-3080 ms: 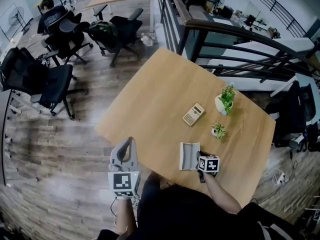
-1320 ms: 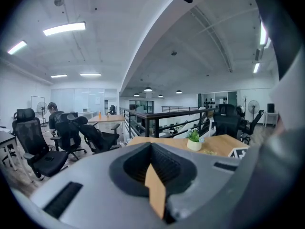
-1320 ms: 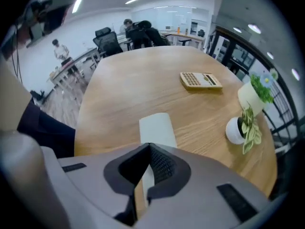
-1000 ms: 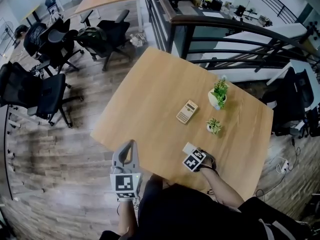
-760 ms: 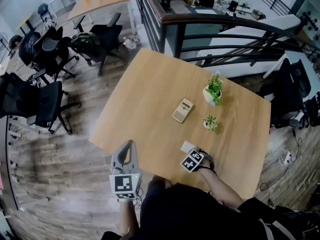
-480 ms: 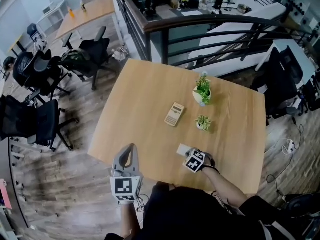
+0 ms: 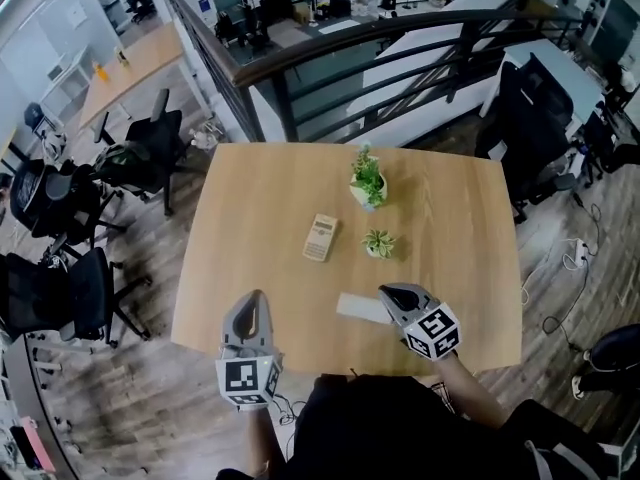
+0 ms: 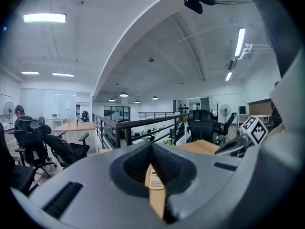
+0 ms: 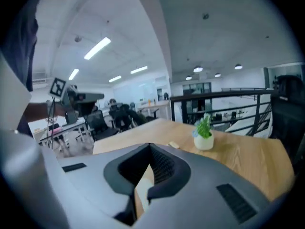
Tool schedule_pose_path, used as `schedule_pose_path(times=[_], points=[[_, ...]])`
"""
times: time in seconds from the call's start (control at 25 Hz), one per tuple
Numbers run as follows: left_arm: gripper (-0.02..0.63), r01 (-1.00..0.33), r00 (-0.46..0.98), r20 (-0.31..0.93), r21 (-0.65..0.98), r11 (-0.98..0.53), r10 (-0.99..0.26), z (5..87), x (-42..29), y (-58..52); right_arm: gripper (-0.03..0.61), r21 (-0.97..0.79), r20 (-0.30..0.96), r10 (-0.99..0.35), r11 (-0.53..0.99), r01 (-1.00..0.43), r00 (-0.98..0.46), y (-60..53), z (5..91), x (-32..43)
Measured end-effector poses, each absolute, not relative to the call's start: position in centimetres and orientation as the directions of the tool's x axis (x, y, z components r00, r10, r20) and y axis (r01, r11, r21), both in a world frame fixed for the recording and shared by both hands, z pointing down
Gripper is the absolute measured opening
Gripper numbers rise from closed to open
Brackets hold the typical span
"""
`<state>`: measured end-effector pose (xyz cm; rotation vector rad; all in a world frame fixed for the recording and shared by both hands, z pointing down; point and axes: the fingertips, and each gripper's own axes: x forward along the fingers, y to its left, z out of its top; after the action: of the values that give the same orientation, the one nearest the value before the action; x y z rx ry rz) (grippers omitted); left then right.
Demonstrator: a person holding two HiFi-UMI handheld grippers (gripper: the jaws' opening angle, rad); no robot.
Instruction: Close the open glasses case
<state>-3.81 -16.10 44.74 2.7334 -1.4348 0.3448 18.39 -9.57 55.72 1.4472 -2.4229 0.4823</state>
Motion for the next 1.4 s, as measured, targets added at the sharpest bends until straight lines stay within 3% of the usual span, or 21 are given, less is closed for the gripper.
schedule_pose_path(times=[0.2,0.36,0.56,1.4], points=[[-0.006,-0.781,0.613,0.164,-0.022,-0.624,-0.773,43.2,-1.9,-16.2,0.012,-0.053,0.084,-0.920,0.380,-0.924,-0.383,-7.6,45.3,21.5],[-0.006,-0.794,0.602,0.124,-0.016,-0.608,-0.789,42.0,-1.6,-16.4,0.012,-0.083,-0.040,-0.963,0.269,-0.959,-0.267,-6.0,41.7,24.3],[-0.006,-0.804,0.582,0.123,-0.064,-0.592,-0.804,41.8,-1.3,-16.1,0.012,-0.010,-0.022,-0.986,0.166,-0.986,-0.166,-5.8,41.5,26.6],[-0.006,-0.826,0.546,0.152,-0.064,-0.560,-0.824,42.5,-3.7,-14.7,0.011,-0.008,0.001,-0.988,0.155,-0.988,-0.155,-6.1,41.5,26.6]])
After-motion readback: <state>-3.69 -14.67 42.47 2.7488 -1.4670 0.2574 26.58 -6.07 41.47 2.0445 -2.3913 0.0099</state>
